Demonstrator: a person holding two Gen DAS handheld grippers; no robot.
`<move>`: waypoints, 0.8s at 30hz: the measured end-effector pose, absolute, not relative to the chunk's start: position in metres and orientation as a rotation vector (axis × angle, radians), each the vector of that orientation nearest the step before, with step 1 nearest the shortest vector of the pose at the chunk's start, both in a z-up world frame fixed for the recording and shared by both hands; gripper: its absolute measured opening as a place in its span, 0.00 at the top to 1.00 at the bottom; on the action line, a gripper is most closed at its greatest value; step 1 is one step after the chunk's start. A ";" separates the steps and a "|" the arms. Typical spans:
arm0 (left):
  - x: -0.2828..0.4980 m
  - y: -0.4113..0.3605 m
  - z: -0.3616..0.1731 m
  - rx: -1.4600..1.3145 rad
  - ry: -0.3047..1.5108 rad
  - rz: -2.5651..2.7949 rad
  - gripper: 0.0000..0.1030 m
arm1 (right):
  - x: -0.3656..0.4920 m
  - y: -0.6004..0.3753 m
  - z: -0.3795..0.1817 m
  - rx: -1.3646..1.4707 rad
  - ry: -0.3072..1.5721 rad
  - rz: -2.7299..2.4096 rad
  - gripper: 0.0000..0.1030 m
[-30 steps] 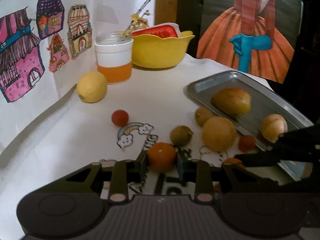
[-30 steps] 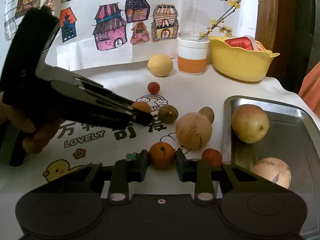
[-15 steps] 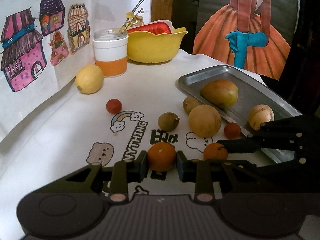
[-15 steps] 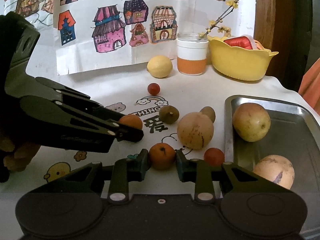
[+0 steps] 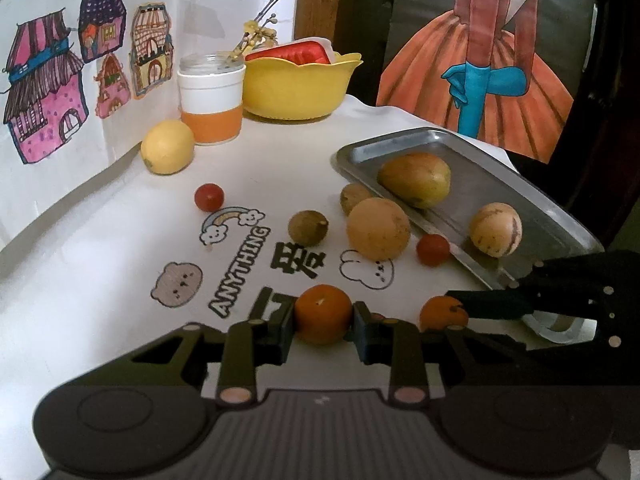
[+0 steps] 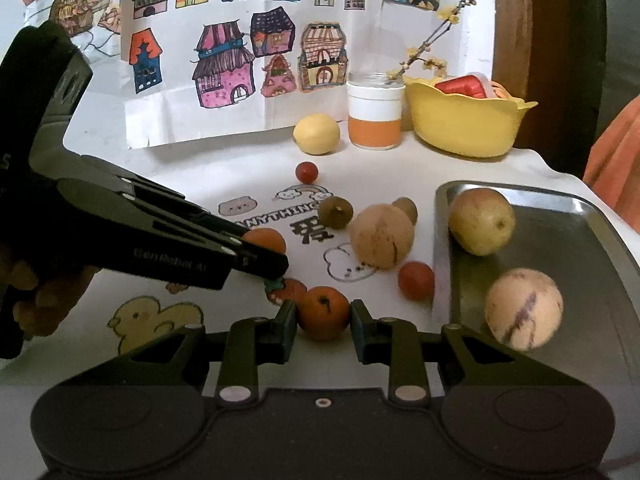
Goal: Organize fruits
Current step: 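Carry both held tangerines over the metal tray with both tools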
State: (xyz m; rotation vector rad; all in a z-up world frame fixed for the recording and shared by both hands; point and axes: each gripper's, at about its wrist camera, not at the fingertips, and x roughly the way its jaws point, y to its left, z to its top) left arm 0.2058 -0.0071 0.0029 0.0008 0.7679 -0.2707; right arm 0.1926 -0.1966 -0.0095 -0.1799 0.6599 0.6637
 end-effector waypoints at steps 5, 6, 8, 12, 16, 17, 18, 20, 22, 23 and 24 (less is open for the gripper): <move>0.196 -0.015 0.005 -0.002 0.774 -0.282 0.67 | 0.176 -0.209 -0.010 -0.160 0.654 0.639 0.70; 0.194 -0.017 0.005 -0.001 0.775 -0.284 0.67 | 0.173 -0.212 -0.010 -0.154 0.653 0.634 0.70; 0.190 -0.021 0.006 0.000 0.776 -0.288 0.67 | 0.168 -0.218 -0.009 -0.146 0.650 0.623 0.70; 0.182 -0.030 0.008 -0.003 0.774 -0.293 0.67 | 0.156 -0.231 -0.007 -0.123 0.642 0.594 0.70; 0.177 -0.045 0.013 0.006 0.762 -0.315 0.67 | 0.148 -0.248 0.000 -0.104 0.621 0.565 0.70; 0.177 -0.049 0.016 0.011 0.757 -0.321 0.67 | 0.147 -0.253 0.001 -0.100 0.614 0.555 0.70; 0.177 -0.053 0.017 0.012 0.752 -0.326 0.67 | 0.146 -0.258 0.003 -0.093 0.606 0.542 0.70; 0.177 -0.061 0.021 0.014 0.741 -0.338 0.67 | 0.145 -0.268 0.006 -0.081 0.594 0.521 0.70; 0.178 -0.070 0.023 0.016 0.733 -0.348 0.67 | 0.145 -0.278 0.008 -0.071 0.583 0.499 0.70; 0.179 -0.075 0.024 0.017 0.731 -0.354 0.67 | 0.145 -0.283 0.008 -0.065 0.579 0.488 0.70; 0.180 -0.079 0.025 0.019 0.729 -0.358 0.67 | 0.145 -0.287 0.008 -0.060 0.577 0.479 0.70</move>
